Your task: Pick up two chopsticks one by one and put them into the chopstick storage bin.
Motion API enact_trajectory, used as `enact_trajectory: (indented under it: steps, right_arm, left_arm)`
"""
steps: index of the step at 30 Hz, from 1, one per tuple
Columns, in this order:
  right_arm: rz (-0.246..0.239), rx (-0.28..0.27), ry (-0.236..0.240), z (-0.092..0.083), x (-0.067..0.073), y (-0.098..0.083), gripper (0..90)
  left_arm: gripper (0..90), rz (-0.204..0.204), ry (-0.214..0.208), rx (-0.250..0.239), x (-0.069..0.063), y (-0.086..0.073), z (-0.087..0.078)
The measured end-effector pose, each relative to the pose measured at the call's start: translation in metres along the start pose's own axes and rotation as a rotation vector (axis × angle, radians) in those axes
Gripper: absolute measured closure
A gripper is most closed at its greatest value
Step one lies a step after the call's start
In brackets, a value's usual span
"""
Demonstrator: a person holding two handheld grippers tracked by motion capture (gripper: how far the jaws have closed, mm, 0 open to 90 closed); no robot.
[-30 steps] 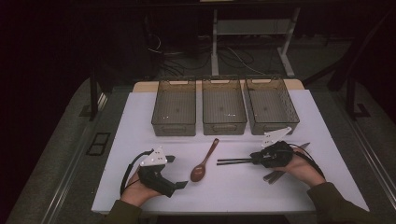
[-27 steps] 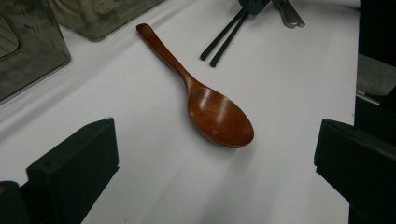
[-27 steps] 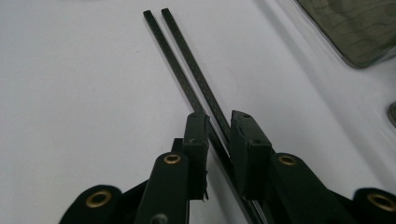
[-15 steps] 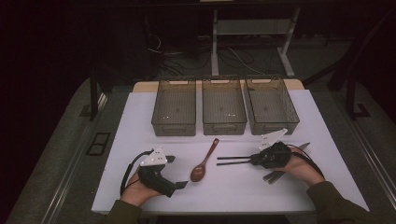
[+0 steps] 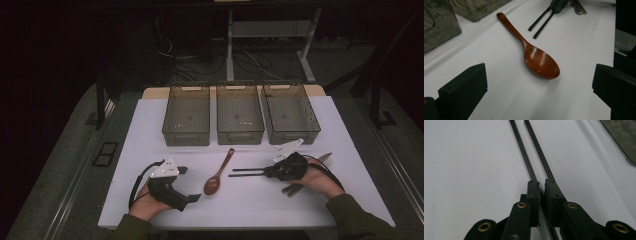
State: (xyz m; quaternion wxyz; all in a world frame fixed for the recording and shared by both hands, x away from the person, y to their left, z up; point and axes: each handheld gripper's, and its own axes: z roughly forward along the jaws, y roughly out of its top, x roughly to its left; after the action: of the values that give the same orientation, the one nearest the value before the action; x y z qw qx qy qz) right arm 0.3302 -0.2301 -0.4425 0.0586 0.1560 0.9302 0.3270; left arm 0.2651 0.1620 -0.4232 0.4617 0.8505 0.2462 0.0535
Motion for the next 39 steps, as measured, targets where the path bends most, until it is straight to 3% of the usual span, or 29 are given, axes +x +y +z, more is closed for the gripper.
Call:
enact_trajectory:
  steps: [9, 10, 13, 19, 25, 27, 39]
  right_arm:
    - [-0.064, -0.006, 0.041, 0.008, 0.005, 0.009, 84.0]
    - [-0.045, -0.011, 0.047, 0.009, 0.008, 0.01, 84.1]
    - [-0.071, -0.01, 0.053, 0.01, 0.009, 0.012, 84.6]
    - [-0.091, -0.015, 0.05, 0.009, 0.009, 0.011, 83.6]
    - [-0.061, -0.016, 0.049, -0.002, 0.001, 0.002, 83.0]
    - [-0.07, 0.003, 0.051, 0.001, 0.001, 0.0, 81.4]
    - [-0.137, -0.011, 0.056, 0.001, 0.003, 0.0, 85.6]
  left_arm:
    - [0.0, 0.001, -0.005, -0.001, 0.0, 0.0, 0.0]
    - [0.0, 0.001, -0.005, -0.002, 0.0, 0.0, 0.0]
    - [0.0, 0.001, -0.008, -0.007, 0.0, 0.0, 0.0]
    - [0.0, 0.0, -0.011, -0.009, 0.0, 0.0, 0.0]
    - [0.0, 0.002, -0.014, -0.007, 0.001, -0.001, 0.0]
    - [0.0, 0.002, -0.015, -0.006, 0.0, -0.001, 0.0]
    - [0.0, 0.001, -0.021, -0.006, 0.0, -0.001, 0.002]
